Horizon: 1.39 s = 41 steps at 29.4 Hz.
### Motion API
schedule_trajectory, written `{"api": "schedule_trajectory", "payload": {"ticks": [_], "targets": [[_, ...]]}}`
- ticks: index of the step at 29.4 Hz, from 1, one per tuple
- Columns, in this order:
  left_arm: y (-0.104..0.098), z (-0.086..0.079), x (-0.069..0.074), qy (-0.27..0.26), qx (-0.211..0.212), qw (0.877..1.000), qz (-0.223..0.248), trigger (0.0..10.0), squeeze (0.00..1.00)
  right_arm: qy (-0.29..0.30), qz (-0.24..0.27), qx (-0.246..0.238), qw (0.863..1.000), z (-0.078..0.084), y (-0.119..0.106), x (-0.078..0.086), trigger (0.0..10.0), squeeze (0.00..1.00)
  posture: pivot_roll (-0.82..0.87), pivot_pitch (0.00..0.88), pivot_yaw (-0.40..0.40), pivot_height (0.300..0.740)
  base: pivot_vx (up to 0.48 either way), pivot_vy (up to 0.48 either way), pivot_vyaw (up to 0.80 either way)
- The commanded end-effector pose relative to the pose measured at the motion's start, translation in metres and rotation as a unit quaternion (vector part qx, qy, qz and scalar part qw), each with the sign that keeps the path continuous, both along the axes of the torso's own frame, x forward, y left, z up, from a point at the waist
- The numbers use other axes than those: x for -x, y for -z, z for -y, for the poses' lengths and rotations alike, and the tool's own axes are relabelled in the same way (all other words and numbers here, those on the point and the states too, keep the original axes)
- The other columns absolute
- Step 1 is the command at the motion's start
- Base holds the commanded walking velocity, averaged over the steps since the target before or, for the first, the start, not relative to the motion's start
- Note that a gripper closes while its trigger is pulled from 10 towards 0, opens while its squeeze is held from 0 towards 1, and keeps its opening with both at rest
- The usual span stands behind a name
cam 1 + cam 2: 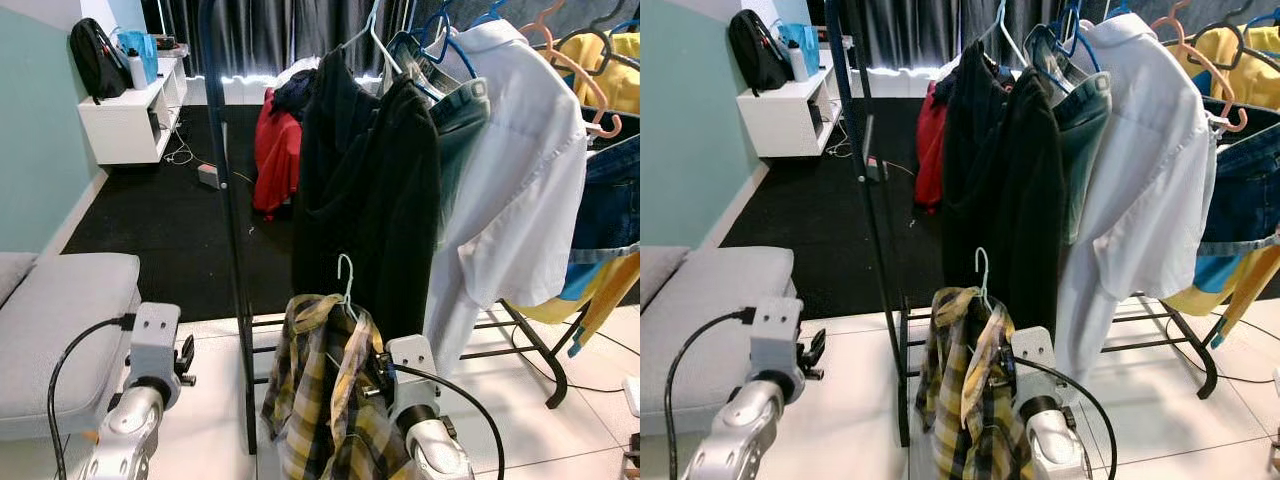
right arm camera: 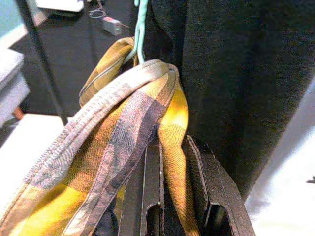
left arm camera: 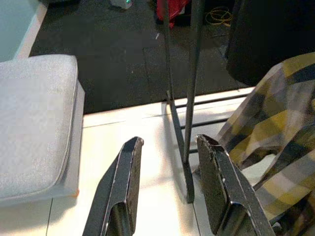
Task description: Hang hanger
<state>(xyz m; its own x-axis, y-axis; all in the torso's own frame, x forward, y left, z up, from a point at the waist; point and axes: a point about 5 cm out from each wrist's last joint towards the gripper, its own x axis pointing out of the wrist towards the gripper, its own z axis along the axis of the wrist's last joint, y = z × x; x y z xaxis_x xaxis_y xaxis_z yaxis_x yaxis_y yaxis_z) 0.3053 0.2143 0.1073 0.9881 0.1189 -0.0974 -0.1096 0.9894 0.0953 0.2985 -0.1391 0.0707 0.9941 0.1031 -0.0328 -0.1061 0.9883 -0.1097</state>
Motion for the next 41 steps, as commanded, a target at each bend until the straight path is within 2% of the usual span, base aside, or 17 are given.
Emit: {"api": "schedule_trajectory", "payload": {"ticks": [1,6,10,14,17,20,21,24,27,32,39,41], "targets": [[0.002,0.001,0.001,-0.004,0.002,1.000,-0.003,10.0,0.00,0.003,0.010,-0.006,1.000,-0.002,-0.002,-0.003,10.0,0.00,0.06,0.150,-0.025,0.740,0.000,0.000,0.00],[0.005,0.005,0.000,-0.003,0.008,1.000,-0.006,10.0,0.00,0.001,0.005,-0.014,1.000,-0.004,-0.002,-0.004,10.0,0.00,0.07,0.135,-0.004,0.740,0.000,0.000,0.00],[0.005,0.012,-0.002,0.006,0.012,1.000,-0.006,10.0,0.00,0.001,-0.001,-0.019,1.000,-0.001,-0.003,-0.002,10.0,0.00,0.08,0.124,-0.024,0.740,0.000,0.000,0.00],[0.004,0.009,-0.005,0.008,0.013,1.000,-0.012,10.0,0.00,-0.001,-0.004,-0.006,1.000,0.001,0.000,0.000,10.0,0.00,0.07,0.130,-0.012,0.740,0.000,0.000,0.00],[0.000,0.015,-0.010,0.027,0.001,0.999,-0.021,10.0,0.00,0.012,-0.008,-0.015,1.000,0.009,-0.001,-0.001,10.0,0.00,0.11,0.135,-0.058,0.740,0.000,0.000,0.00],[-0.003,0.016,-0.012,0.023,-0.001,1.000,-0.015,10.0,0.00,0.008,-0.011,-0.013,1.000,0.009,0.001,-0.002,10.0,0.00,0.12,0.141,-0.062,0.740,0.000,0.000,0.00],[-0.004,0.016,-0.012,0.012,0.004,1.000,-0.006,10.0,0.00,0.000,-0.012,-0.007,1.000,0.006,0.002,-0.003,10.0,0.00,0.09,0.139,-0.039,0.740,0.000,0.000,0.00],[0.003,0.019,-0.012,0.013,0.013,1.000,-0.016,10.0,0.00,-0.004,0.005,0.001,1.000,0.001,-0.005,-0.006,10.0,0.00,0.07,0.149,-0.028,0.740,0.000,0.000,0.00],[0.007,0.025,-0.013,0.034,0.010,0.999,-0.022,10.0,0.00,0.032,0.012,-0.003,0.999,0.010,-0.012,-0.005,10.0,0.00,0.02,0.155,-0.045,0.740,0.000,0.000,0.00],[0.009,0.024,-0.012,0.040,0.004,0.999,-0.026,10.0,0.00,0.054,0.012,-0.004,0.998,0.017,-0.015,-0.003,10.0,0.00,0.00,0.150,-0.060,0.740,0.000,0.000,0.00],[0.017,0.021,-0.010,0.027,0.015,0.999,-0.040,10.0,0.00,0.037,0.008,0.008,0.999,0.020,-0.012,0.001,10.0,0.00,0.02,0.158,-0.061,0.740,0.000,0.000,0.00],[0.022,0.014,-0.008,0.006,0.015,0.998,-0.055,10.0,0.00,0.020,-0.001,0.008,1.000,0.010,-0.004,-0.002,10.0,0.00,0.03,0.157,-0.008,0.740,0.000,0.000,0.00]]}}
